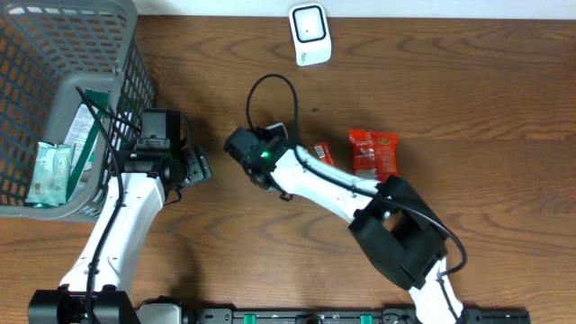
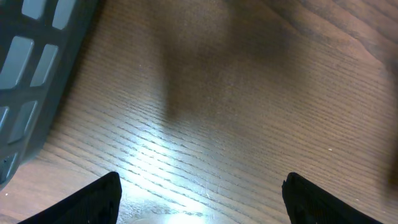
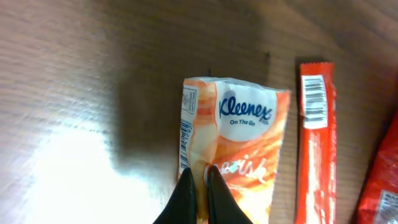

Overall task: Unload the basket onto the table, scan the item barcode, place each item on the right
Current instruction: 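Lift the tissue pack toward the white scanner with the right gripper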

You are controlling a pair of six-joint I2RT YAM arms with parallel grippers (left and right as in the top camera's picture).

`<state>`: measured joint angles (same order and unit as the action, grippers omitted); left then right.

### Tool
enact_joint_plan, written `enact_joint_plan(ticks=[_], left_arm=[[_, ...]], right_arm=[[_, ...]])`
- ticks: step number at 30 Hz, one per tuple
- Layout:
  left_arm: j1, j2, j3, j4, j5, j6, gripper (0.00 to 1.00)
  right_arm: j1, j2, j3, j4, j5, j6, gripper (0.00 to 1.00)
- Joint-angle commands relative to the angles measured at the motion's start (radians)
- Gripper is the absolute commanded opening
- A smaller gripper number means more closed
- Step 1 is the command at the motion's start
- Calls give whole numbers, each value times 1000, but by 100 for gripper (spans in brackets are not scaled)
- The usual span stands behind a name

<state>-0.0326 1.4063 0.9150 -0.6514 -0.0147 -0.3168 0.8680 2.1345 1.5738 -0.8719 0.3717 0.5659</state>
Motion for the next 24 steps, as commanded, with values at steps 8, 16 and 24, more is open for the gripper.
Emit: enact_joint_plan(ticks=[8, 16, 24], left_arm=[[8, 12, -12, -3, -16, -2, 84], [8, 12, -12, -3, -16, -2, 84], [8, 12, -12, -3, -16, -2, 84]], right_arm=[[-230, -215, 32, -54, -580, -175, 1], [-409, -214, -126, 69, -984, -320, 1], [-560, -214, -409, 442, -1312, -320, 1]])
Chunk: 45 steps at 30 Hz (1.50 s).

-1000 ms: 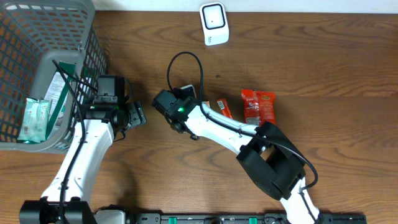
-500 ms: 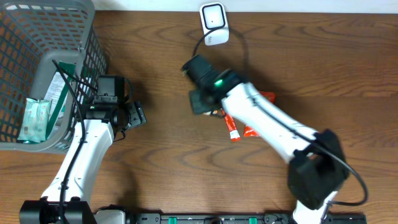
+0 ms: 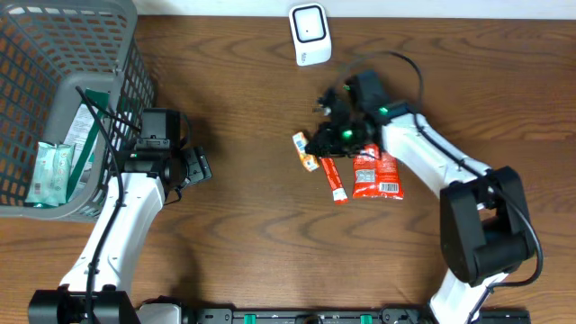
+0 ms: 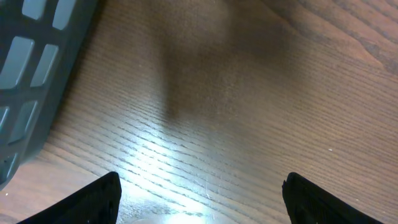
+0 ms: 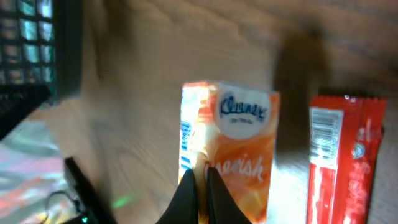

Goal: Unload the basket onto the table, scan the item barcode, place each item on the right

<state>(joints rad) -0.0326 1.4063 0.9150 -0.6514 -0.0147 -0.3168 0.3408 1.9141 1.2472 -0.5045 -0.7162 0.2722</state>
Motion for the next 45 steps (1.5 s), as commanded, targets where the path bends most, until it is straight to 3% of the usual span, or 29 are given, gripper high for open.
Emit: enact_joint_plan(ticks=[1, 6, 15, 23, 30, 38, 45], left_arm=[[8, 12, -12, -3, -16, -2, 84], [8, 12, -12, -3, -16, -2, 84], [8, 12, -12, -3, -16, -2, 84], [8, 12, -12, -3, -16, -2, 84], [8, 12, -12, -3, -16, -2, 84], [8, 12, -12, -3, -16, -2, 84], [8, 12, -12, -3, -16, -2, 84]], right_arm=[[-43, 6, -111, 111, -237, -26, 1], [-55, 6, -203, 209, -247, -22, 1], [-51, 6, -214, 206, -200, -3, 4], [-51, 6, -214, 198, -163, 4, 32], [-51, -22, -175, 182, -131, 4, 49], [5, -164, -25, -64, 185, -39, 55], [208, -196, 8, -129, 527, -46, 64]])
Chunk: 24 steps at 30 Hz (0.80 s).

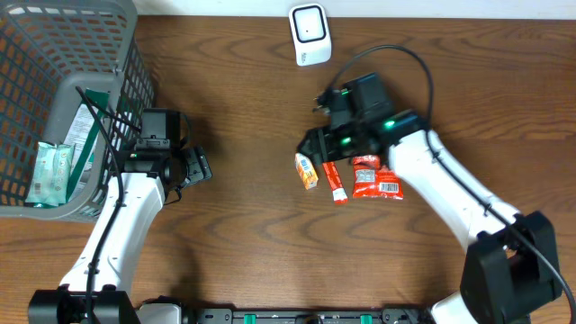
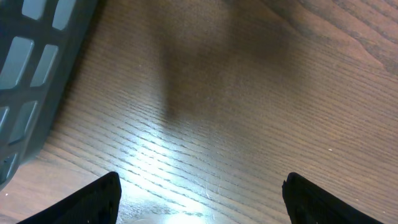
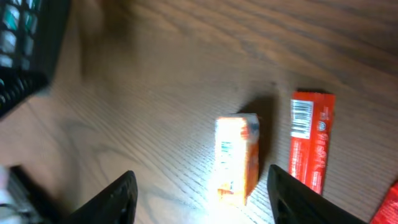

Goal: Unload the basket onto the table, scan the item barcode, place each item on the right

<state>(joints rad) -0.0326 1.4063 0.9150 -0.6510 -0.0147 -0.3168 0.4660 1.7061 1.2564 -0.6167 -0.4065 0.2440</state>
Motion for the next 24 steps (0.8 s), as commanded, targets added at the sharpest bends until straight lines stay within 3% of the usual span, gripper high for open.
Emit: enact_joint_plan(ticks=[1, 8, 15, 17, 19, 21, 24], left_arm=[[8, 12, -12, -3, -16, -2, 84], [8, 12, -12, -3, -16, -2, 84], [8, 12, -12, -3, -16, -2, 84], [8, 12, -12, -3, -16, -2, 84], [8, 12, -12, -3, -16, -2, 84], [8, 12, -12, -3, -16, -2, 84], [8, 12, -12, -3, -16, -2, 84]], right_arm=[[113, 19, -2, -22, 266, -18, 65], [248, 124, -2, -23, 525, -12, 66], [246, 205, -2, 14, 536, 6, 65], [248, 206, -2, 21, 536, 7, 58], [249, 205, -2, 23, 536, 15, 45], [247, 205, -2, 23, 537, 25, 23], [236, 203, -2, 22, 536, 25, 11]])
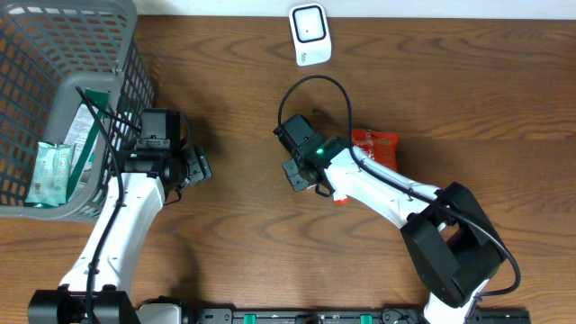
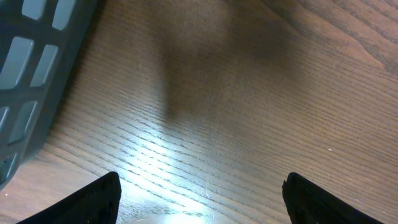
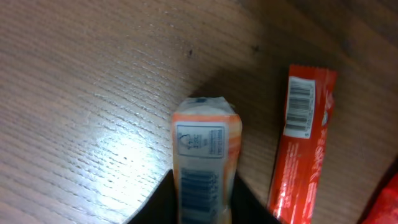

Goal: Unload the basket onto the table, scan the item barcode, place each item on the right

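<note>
An orange tissue pack (image 3: 204, 143) sits between the fingers of my right gripper (image 3: 202, 208), its barcode face turned up toward the wrist camera. The gripper is shut on its narrow sides. From overhead the right gripper (image 1: 301, 171) hides the pack, at the table's middle. The white scanner (image 1: 309, 34) stands at the far edge, well apart from the pack. My left gripper (image 2: 202, 200) is open over bare wood beside the basket.
A red stick packet (image 3: 303, 140) lies just right of the pack, and a larger red packet (image 1: 376, 144) lies beyond it. A grey mesh basket (image 1: 135, 81) holding several packets fills the far left corner. My left arm (image 1: 126, 216) reaches along its right side.
My right gripper was open above the tissue pack lying on the table. Now it is shut on the pack's sides with the barcode face up. The left arm has not moved.
My right gripper held the tissue pack by its edge, logo side in view, left of the red packets. Then it held it nearer the scanner. Then the pack lay loose on its side with the gripper open above. Now it is gripped again, barcode showing.
</note>
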You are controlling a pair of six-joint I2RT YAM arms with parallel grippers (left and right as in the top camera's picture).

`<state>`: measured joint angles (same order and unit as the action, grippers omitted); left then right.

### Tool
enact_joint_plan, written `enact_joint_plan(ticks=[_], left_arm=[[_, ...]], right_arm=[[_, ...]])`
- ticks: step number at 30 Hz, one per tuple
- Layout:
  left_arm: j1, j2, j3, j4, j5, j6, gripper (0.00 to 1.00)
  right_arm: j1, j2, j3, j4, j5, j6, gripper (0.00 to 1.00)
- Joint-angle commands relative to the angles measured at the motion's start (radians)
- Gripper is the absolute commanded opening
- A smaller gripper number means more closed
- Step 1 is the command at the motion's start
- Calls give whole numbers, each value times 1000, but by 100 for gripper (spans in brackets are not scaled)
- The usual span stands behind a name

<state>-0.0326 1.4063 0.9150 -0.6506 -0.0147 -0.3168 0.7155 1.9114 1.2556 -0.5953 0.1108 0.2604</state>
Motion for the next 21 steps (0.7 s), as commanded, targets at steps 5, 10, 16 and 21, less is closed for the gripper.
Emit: enact_joint_plan(ticks=[5, 10, 16, 21], left_arm=[[8, 12, -12, -3, -16, -2, 84], [8, 12, -12, -3, -16, -2, 84], [8, 12, -12, -3, -16, -2, 84], [8, 12, -12, -3, -16, -2, 84]], right_arm=[[-59, -48, 9, 4, 12, 16, 4], [-132, -131, 10, -3, 11, 16, 6], [-208, -129, -8, -21, 12, 35, 6], [-238, -94, -32, -10, 12, 61, 6]])
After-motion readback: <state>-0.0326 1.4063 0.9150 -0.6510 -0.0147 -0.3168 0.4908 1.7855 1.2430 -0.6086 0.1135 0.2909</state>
